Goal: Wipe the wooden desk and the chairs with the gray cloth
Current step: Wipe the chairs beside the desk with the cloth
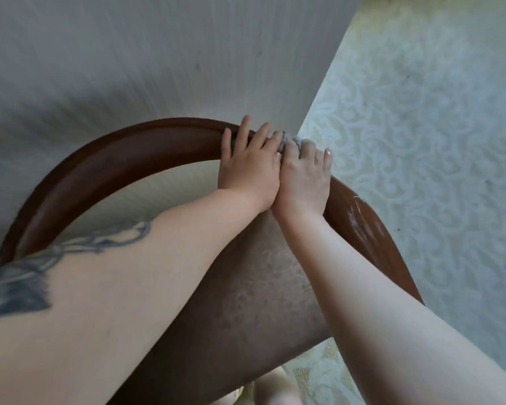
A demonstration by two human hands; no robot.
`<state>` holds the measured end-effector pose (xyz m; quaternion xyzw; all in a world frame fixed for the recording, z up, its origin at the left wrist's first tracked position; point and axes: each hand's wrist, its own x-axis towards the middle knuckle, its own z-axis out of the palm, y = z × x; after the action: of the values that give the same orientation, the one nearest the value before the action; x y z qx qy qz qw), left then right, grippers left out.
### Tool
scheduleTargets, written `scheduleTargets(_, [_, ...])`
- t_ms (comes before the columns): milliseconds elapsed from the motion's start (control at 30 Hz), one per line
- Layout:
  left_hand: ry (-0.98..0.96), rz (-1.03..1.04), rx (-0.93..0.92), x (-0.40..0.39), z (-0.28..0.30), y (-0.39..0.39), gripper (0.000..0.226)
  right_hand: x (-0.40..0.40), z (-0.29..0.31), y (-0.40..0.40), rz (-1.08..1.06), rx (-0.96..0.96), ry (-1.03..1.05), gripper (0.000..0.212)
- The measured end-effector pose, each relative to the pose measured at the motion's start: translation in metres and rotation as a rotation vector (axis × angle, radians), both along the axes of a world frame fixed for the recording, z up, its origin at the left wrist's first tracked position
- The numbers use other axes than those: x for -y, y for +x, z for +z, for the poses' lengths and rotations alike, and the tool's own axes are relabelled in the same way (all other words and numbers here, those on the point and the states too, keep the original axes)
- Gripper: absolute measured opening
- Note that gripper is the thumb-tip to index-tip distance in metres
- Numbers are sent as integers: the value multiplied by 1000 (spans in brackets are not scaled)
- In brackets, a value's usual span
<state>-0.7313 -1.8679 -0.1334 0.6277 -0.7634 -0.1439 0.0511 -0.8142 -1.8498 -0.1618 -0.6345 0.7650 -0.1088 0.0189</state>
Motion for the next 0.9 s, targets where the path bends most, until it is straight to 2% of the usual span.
scheduleTargets(167, [2,-2,53,-14,-8,-20,49,-23,2,-21,-73,-12,83,48])
scheduleTargets(300, [39,-20,117,-10,-3,-30,49,-37,-5,-30,-129,6,24,52])
scheduleTargets(400, [53,-75,151,-15,0,-44,49,-67,-10,-44,-317,31,-60,61])
scheduleTargets(467, [62,-80,152,-24,-2,-55,51,-89,-14,-47,-436,64,-43,65])
scheduleTargets(533, [68,-61,138,-30,-3,-63,53,-88,-14,-37,-496,97,-49,60])
scheduleTargets(600, [76,-52,128,-27,-4,-61,53,-69,-8,-24,-452,100,-33,52])
scheduleTargets(733, [21,-160,227,-25,-6,-49,55,-73,-12,-45,-167,44,-7,60])
scheduleTargets(800, [14,-114,200,-29,-6,-52,56,-103,-11,-61,-279,47,10,70])
scheduleTargets(900, [-15,-59,131,-39,-13,-66,55,-118,-14,-53,-522,106,-3,67])
